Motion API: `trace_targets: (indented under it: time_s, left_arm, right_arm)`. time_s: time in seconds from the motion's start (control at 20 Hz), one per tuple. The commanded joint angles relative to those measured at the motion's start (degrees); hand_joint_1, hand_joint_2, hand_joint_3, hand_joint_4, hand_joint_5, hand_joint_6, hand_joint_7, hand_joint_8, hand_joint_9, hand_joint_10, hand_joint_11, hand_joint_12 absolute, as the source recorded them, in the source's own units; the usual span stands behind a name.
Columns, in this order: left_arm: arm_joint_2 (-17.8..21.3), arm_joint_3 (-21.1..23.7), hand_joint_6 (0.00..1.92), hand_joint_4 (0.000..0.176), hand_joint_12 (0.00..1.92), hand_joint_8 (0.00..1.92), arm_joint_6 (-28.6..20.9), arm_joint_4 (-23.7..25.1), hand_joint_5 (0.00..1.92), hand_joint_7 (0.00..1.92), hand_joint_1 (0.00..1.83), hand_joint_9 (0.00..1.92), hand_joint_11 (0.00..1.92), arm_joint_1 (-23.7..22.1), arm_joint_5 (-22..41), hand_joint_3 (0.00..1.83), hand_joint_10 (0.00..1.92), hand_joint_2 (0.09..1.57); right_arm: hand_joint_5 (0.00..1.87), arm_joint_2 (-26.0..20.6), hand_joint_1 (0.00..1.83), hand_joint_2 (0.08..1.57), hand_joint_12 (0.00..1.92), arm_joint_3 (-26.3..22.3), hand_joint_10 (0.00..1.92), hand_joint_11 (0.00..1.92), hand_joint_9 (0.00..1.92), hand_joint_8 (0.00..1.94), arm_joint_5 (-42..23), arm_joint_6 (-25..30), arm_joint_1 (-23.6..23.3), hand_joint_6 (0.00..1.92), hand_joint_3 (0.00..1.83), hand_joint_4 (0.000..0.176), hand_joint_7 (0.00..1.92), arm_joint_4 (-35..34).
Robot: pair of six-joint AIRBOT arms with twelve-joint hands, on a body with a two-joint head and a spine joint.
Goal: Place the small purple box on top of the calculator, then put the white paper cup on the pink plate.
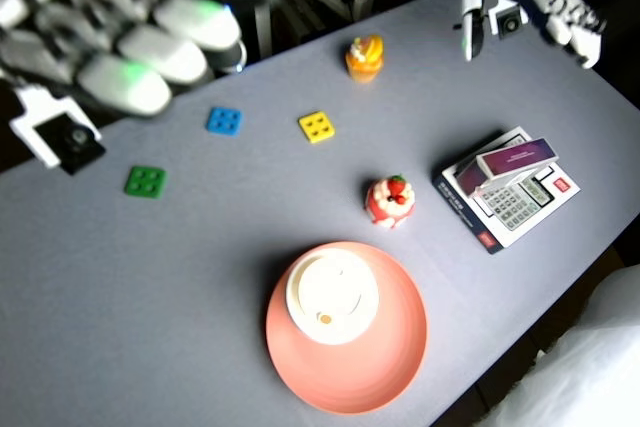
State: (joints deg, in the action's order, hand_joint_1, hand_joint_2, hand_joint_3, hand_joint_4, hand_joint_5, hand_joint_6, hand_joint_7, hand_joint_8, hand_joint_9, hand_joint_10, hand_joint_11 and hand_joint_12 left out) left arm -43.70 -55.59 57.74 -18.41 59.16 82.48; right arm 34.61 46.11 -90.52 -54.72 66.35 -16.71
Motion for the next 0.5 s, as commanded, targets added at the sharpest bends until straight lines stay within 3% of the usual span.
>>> trace_targets:
  time_s: [0.0,0.1,0.15,0.2,0.25,0.3,0.35,0.4,0.45]
  left_arm:
    - [0.1,0.5,0.0,0.162,0.09,0.0,-0.1,1.7,0.0,0.0,0.59,0.0,0.0,-0.3,9.7,0.0,0.0,1.29]
    - [0.1,0.8,0.0,0.168,0.0,0.0,-0.1,2.1,0.0,0.0,0.6,0.0,0.0,0.0,12.0,0.0,0.0,1.29]
    - [0.1,1.0,0.0,0.174,0.0,0.0,-0.1,2.4,0.0,0.0,0.62,0.0,0.0,0.2,14.2,0.02,0.0,1.38]
    - [0.0,1.0,0.0,0.176,0.01,0.0,-0.1,2.7,0.0,0.0,0.65,0.13,0.01,0.3,15.2,0.02,0.04,1.41]
    - [0.0,1.1,0.0,0.176,0.02,0.0,-0.1,2.8,0.0,0.0,0.65,0.17,0.01,0.4,16.7,0.01,0.03,1.43]
    - [0.1,1.3,0.0,0.176,0.02,0.0,0.1,3.5,0.0,0.0,0.65,0.17,0.01,0.3,17.0,0.0,0.03,1.43]
    - [0.1,1.3,0.0,0.162,0.0,0.0,0.1,3.7,0.0,0.0,0.74,0.03,0.0,0.0,17.0,0.0,0.0,1.39]
    - [0.1,1.3,0.16,0.139,0.01,0.0,0.2,4.0,0.27,0.1,0.74,0.02,0.01,-0.3,17.0,0.0,0.0,1.39]
    - [0.3,1.6,0.2,0.134,0.02,0.0,1.0,5.4,0.33,0.12,0.74,0.02,0.01,-1.3,17.0,0.0,0.0,1.39]
  right_arm:
    - [0.0,-0.4,0.62,1.12,0.02,-0.2,0.0,0.02,0.0,0.0,-9.4,-0.2,0.2,0.0,0.02,0.101,0.0,-0.8]
    - [0.0,-1.1,0.62,1.13,0.02,-1.0,0.0,0.02,0.0,0.0,-10.4,-0.4,1.0,0.0,0.01,0.099,0.0,-0.7]
    - [0.0,-1.6,0.6,1.14,0.14,-1.3,0.0,0.0,0.0,0.0,-10.4,-0.7,1.0,0.0,0.01,0.079,0.0,-0.3]
    - [0.0,-1.8,0.55,1.18,0.22,-1.4,0.0,0.0,0.0,0.0,-10.4,-0.7,1.0,0.0,0.01,0.013,0.0,-0.2]
    - [0.0,-2.1,0.55,1.18,0.24,-1.8,0.0,0.0,0.0,0.0,-10.4,-0.7,1.0,0.0,0.01,0.0,0.0,-0.2]
    - [0.0,-2.7,0.54,1.19,0.24,-2.3,0.0,0.0,0.0,0.0,-10.5,-0.7,1.0,0.0,0.01,0.0,0.0,0.6]
    - [0.0,-2.9,0.31,1.32,0.05,-2.4,0.0,0.0,0.0,0.0,-10.5,-0.7,1.0,0.0,0.05,0.033,0.0,1.3]
    - [0.1,-3.2,0.29,1.38,0.01,-2.6,0.02,0.0,0.06,0.01,-10.5,-1.2,0.4,0.05,0.02,0.147,0.08,2.9]
    - [0.13,-3.6,0.29,1.39,0.0,-3.1,0.02,0.0,0.07,0.02,-10.5,-2.2,-0.3,0.06,0.02,0.17,0.09,3.6]
